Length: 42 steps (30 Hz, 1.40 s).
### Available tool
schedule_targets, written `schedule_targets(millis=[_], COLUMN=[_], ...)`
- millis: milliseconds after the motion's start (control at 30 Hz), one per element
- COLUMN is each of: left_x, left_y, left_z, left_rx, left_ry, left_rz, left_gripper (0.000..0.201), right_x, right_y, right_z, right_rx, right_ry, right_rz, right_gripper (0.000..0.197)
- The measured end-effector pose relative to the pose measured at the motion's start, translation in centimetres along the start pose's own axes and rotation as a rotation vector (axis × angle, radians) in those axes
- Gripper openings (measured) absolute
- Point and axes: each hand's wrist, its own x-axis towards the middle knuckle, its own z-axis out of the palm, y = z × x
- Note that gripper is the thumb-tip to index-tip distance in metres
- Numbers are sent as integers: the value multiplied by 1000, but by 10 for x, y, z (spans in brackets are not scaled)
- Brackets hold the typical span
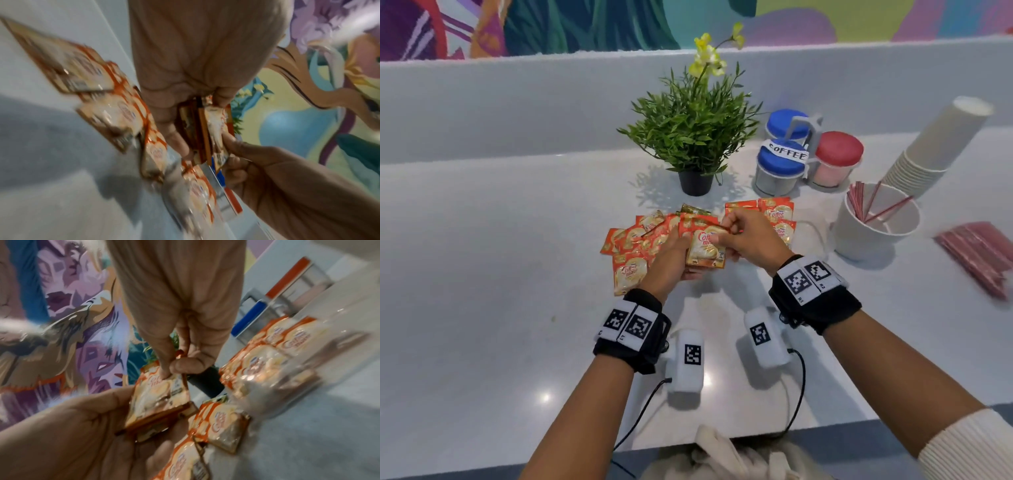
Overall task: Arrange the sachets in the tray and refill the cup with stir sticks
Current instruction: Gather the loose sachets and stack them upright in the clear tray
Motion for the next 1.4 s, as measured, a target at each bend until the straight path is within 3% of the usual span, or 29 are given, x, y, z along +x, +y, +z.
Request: schedule_targets(millis=[133,267,433,500,567,800,1000,1167,1333,1400], left_x=[4,6,19,23,27,49,73,77,80,80], left_y=[0,4,8,13,19,39,33,15,9,6], left_z=[32,58,81,89,96,97,90,100,105,105], left_rx=[50,108,127,171,208,364,654,779,837,845], left_ry=[-109,-191,-152,-160,-165,-102,56,6,52,74], left_rz=[19,97,147,144,156,190,105,-45,-48,-38], left_gripper=[50,34,48,48,46,34,64,103,110,110], right_x=[-9,-16,-28,-29,-26,-6,4,10,20,25], right_y=[12,24,35,36,36,43,59,61,60,61], right_z=[-26,-49,-72,-78,-84,-104,-108,-108,-109,-107], right_rx=[94,150,178,153,204,168,-66,-267,-313,-340], right_ry=[117,198,38,9,53,230,242,21,-66,-49], right_rz=[50,100,111,96,96,128,203,330,402,389], right_gripper=[33,36,39,30,21,18,22,16,13,21])
